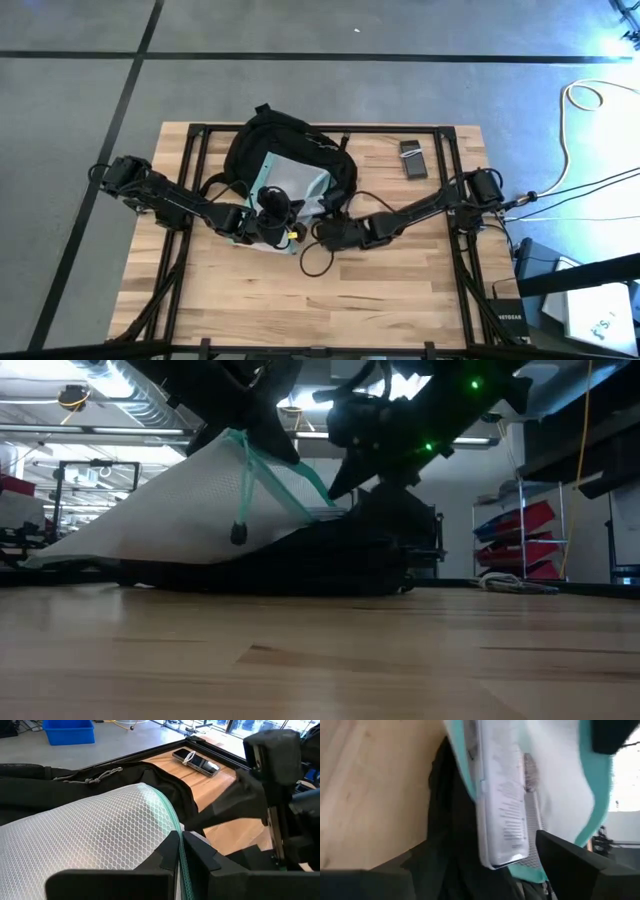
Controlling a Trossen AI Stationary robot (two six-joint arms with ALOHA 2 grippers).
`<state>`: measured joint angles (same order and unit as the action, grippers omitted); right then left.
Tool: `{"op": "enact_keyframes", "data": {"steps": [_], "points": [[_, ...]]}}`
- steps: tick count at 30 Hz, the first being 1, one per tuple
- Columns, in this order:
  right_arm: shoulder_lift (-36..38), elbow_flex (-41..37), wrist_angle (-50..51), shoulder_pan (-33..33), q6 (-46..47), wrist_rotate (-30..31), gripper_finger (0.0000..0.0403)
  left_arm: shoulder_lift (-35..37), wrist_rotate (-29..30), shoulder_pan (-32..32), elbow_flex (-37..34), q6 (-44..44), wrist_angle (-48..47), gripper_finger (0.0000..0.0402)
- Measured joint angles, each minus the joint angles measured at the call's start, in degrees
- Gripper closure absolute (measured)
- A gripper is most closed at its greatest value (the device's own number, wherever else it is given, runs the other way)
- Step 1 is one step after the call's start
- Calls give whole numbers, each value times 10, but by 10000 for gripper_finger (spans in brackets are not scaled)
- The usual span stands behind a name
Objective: Unpack backpack
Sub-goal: Put the tin pencil case into the blue zip bag
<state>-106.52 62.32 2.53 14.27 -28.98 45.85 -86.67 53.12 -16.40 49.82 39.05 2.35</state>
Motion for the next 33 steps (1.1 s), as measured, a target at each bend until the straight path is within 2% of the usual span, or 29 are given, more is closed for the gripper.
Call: {"op": "enact_keyframes", "data": {"steps": [4, 9, 14, 19, 25, 30, 33], "points": [[1, -1, -25, -5, -12, 26, 169, 0, 0, 0, 0, 1, 0, 396], [-19, -1, -34, -32, -32, 9, 212, 0, 0, 0, 0, 2, 1, 396], [-25, -2, -77, -55, -47, -25, 231, 0, 1, 1, 0, 2, 0, 396], [-25, -2, -131, -58, -94, -16, 247, 0, 1, 1, -1, 0, -1, 396], [-25, 6, -160, -57, -116, -8, 301, 0, 1, 1, -1, 2, 0, 396], [-25, 12, -153, -65, -113, -58, 367, 0, 1, 1, -1, 2, 0, 396], [-25, 14, -156, -78, -103, -83, 387, 0, 1, 1, -1, 2, 0, 396]]}}
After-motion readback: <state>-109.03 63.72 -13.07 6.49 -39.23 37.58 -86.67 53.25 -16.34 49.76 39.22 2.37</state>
